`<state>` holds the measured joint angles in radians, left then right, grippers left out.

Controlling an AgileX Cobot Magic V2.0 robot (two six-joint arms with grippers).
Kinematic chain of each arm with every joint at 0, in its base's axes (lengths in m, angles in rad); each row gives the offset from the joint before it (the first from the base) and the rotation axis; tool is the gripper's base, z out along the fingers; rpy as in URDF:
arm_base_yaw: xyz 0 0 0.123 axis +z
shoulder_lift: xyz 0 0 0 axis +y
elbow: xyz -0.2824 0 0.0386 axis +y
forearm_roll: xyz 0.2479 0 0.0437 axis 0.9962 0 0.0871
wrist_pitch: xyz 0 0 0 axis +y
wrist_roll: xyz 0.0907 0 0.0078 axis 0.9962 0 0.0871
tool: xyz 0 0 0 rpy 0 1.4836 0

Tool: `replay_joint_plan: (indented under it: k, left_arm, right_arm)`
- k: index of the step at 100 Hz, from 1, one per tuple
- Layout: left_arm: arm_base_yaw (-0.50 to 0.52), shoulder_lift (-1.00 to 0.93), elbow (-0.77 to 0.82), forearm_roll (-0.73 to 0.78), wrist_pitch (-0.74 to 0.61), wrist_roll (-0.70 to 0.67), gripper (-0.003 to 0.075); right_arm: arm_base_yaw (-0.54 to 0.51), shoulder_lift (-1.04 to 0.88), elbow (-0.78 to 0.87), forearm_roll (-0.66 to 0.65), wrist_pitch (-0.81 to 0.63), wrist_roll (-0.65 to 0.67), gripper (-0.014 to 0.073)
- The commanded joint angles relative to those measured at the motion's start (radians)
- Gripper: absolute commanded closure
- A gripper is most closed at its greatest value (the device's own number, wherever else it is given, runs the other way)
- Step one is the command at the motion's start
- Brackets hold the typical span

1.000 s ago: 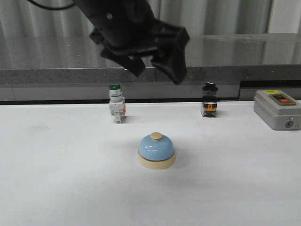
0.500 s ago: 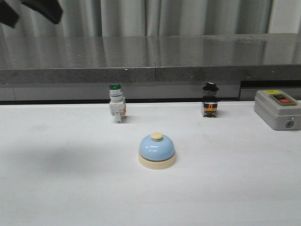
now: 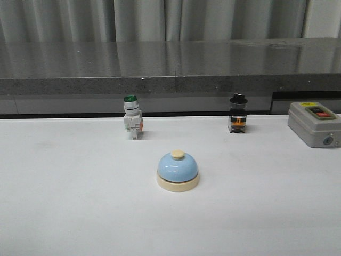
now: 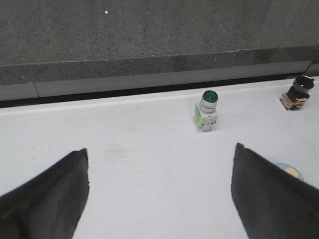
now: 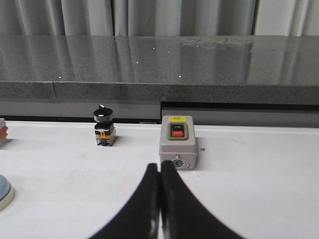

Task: Place and press bell with both arms

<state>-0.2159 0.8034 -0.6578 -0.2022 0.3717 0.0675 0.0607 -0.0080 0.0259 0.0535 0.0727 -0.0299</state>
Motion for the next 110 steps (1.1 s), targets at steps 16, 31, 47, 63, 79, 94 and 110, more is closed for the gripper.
replay_joint_plan:
  k: [16,31,47,63,79,94,110]
  left_arm:
    - [0.002,-0.225,0.062,-0.014,-0.08,-0.006,0.0461]
    - [0.002,-0.283,0.069,-0.013,-0.08,-0.006,0.0694]
    - [0.002,-0.29,0.069,-0.013,-0.078,-0.004,0.0741]
    - [0.002,-0.288,0.069,-0.013,-0.076,-0.004,0.0741]
    - [0.002,-0.288,0.069,-0.013,-0.076,-0.004,0.0741]
    - [0.002,-0.288,0.069,-0.013,-0.076,-0.004,0.0741]
    - [0.002,-0.288,0.07,-0.013,-0.128,-0.004,0.0741]
  right_arm:
    - [-0.006,-0.016,-0.014,-0.01,-0.085,-0.001,0.0654]
    - [-0.006,-0.016,-0.014,-0.01,-0.085,-0.001,0.0654]
    - [-0.006,-0.016,-0.014,-0.01,-0.085,-0.001,0.0654]
    - [-0.006,-0.016,-0.014,-0.01,-0.085,-0.001,0.0654]
    - [-0.006,-0.016,-0.014,-0.01,-0.085,-0.001,0.0654]
    - [-0.006,-0.016,-0.014,-0.01,-0.085,-0.001,0.0654]
    - [-0.006,-0.016,-0.014,-0.01,-0.085,-0.001,0.0654]
